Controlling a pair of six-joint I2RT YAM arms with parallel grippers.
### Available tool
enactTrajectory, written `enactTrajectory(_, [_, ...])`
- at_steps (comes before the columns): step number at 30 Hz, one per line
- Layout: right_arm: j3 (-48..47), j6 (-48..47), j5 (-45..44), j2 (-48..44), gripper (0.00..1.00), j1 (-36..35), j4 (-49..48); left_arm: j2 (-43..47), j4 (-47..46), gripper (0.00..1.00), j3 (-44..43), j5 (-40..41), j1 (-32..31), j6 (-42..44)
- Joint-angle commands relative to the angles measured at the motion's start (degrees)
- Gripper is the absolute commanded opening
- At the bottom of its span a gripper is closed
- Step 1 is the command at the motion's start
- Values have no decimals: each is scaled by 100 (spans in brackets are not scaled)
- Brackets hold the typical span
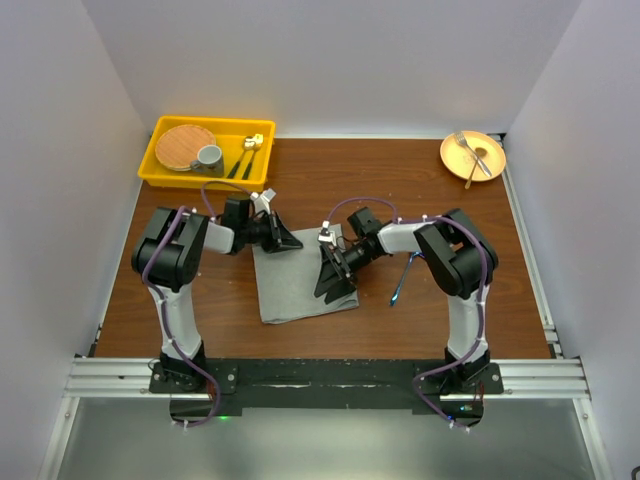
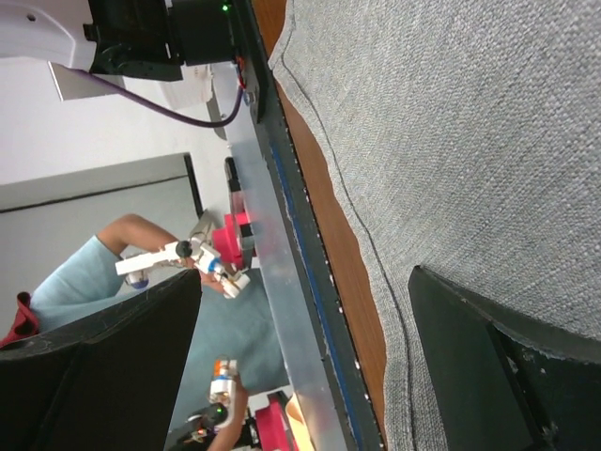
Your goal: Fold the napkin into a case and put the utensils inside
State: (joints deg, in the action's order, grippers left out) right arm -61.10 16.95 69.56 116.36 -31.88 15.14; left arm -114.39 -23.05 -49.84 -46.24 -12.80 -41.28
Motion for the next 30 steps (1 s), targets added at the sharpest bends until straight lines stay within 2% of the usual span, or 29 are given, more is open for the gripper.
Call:
enactTrajectory(1, [-200, -535, -92, -349, 98, -55, 850, -189, 327, 0, 10, 335, 120, 339])
enactTrajectory(7, [-78, -44, -21, -1263, 98, -90, 965, -180, 257, 0, 10, 335, 120, 313])
enactTrajectory(11, [150, 63, -4, -1396, 98, -231, 860, -154, 213, 0, 80, 335, 111, 287])
enactTrajectory(16, [449, 343, -83, -1177, 98, -301, 201, -119, 230, 0, 98, 370, 111, 322])
enactTrajectory(20, [582, 160, -92, -660, 98, -284, 112, -110, 275, 0, 115, 396, 111, 383])
enactTrajectory(25, [547, -393, -101, -193, 98, -223, 455, -110, 283, 0, 107, 423, 111, 392])
enactTrajectory(30, [126, -719, 31, -288, 98, -205, 1200, -75, 345, 0, 54, 379, 111, 463])
